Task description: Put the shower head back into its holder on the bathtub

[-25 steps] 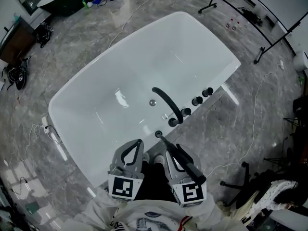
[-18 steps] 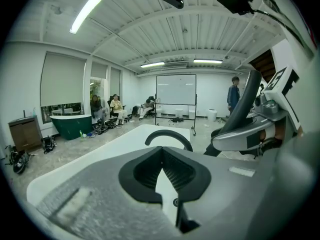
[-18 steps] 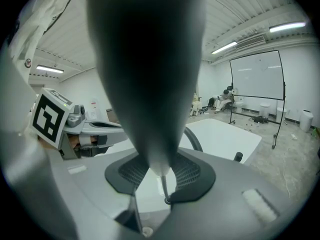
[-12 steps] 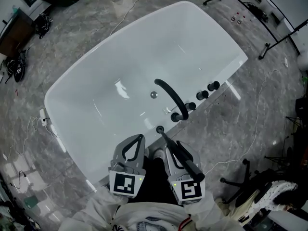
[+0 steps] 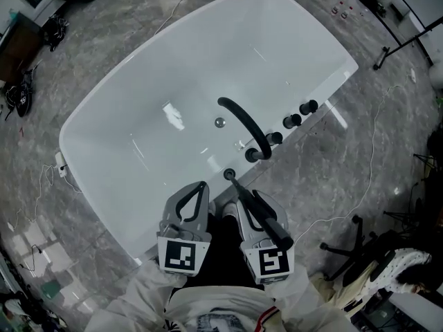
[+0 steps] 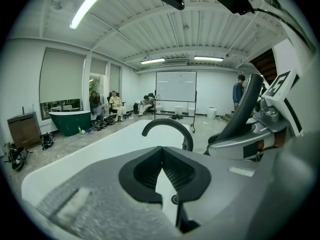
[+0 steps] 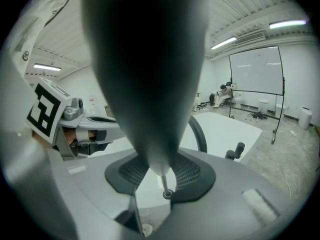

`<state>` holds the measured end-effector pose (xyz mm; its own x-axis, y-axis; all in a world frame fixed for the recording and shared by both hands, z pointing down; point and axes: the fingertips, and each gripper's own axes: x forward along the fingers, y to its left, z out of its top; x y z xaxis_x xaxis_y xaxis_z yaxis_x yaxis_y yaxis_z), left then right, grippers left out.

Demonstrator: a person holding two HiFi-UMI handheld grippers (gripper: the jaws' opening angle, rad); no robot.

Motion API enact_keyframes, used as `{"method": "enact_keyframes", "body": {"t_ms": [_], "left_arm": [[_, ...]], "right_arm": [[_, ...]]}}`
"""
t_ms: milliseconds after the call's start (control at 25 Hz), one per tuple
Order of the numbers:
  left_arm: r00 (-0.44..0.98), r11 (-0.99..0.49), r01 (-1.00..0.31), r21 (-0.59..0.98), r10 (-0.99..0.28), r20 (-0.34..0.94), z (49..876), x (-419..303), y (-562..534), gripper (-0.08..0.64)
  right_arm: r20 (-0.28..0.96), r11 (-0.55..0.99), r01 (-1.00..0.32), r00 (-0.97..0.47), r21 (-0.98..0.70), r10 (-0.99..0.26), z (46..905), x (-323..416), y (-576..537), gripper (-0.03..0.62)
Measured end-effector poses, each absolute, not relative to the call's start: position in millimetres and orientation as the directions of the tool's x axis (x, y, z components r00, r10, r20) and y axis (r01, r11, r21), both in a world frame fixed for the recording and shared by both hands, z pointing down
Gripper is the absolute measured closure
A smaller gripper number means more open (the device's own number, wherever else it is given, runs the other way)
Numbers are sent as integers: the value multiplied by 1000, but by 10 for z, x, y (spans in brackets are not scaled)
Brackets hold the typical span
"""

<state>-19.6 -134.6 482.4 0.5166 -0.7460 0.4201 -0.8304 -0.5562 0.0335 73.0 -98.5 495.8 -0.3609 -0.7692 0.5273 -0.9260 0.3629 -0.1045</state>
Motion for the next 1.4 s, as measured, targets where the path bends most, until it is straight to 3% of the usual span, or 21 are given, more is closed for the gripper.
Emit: {"method": "enact_keyframes", "body": {"t_ms": [1400], "left_arm": [[510,-551,-832,61,-717,476,5703,-32,-1474,568]], "right_arm": [[583,296,-948,-306,-115,-753,5857,769,-1164,454]]}}
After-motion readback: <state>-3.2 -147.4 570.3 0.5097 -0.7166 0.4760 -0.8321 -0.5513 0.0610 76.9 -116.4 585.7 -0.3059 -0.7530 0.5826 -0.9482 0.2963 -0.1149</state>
